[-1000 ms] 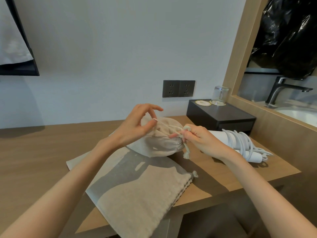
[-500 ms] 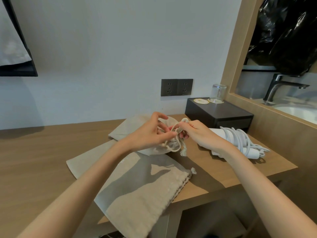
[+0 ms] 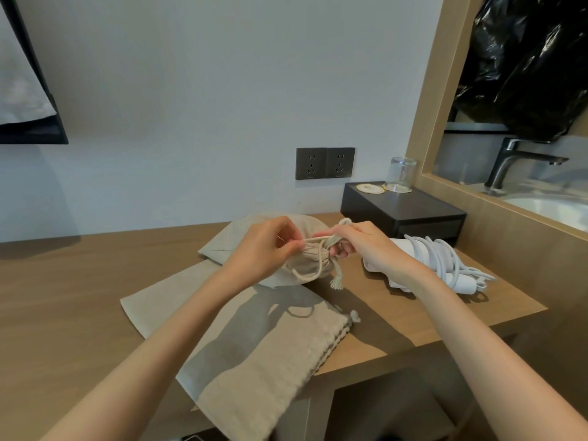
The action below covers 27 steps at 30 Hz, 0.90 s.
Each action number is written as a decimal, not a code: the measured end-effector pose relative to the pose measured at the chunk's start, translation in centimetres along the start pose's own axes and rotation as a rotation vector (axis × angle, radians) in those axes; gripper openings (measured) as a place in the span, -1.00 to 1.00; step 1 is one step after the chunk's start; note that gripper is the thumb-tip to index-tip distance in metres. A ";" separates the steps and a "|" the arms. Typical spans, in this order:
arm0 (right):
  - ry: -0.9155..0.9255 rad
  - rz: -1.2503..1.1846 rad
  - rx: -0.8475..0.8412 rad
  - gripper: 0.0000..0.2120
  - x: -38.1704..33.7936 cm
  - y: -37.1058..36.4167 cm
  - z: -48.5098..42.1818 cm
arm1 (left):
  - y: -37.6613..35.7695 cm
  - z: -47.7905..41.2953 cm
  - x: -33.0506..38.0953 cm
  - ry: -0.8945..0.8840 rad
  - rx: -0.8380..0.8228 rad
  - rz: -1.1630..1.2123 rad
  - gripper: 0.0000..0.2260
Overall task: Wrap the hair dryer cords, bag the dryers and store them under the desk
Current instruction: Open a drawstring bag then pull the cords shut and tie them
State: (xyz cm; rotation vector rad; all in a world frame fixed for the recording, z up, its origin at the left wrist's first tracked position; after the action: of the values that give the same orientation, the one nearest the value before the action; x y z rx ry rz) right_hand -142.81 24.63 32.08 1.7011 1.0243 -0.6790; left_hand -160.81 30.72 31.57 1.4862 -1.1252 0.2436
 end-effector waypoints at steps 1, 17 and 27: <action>-0.024 -0.049 0.014 -0.67 0.0 0.1 0.0 | 0.4 0.1 -0.2 0.017 0.005 0.027 -0.95; -0.026 -0.001 0.051 -0.79 -0.9 0.8 0.2 | 0.7 2.2 -0.3 0.112 -0.195 0.109 -0.91; -0.323 -0.407 0.009 -0.82 0.0 0.7 0.2 | 1.7 3.0 -0.1 -0.121 0.036 -0.022 -0.84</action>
State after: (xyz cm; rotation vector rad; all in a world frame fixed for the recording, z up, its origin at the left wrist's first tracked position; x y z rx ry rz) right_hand -142.14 24.32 32.33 1.3403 1.1405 -1.1793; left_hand -163.45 28.51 31.74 1.5618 -1.2053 0.1611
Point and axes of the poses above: each hand's wrist, its own z-axis away from the middle knuckle, its own y-axis out of the back of the hand, x = y × z, the point moved 1 cm from there along -z, towards the middle knuckle, and after that the axes turned 14 degrees about y, right-handed, at the moved point
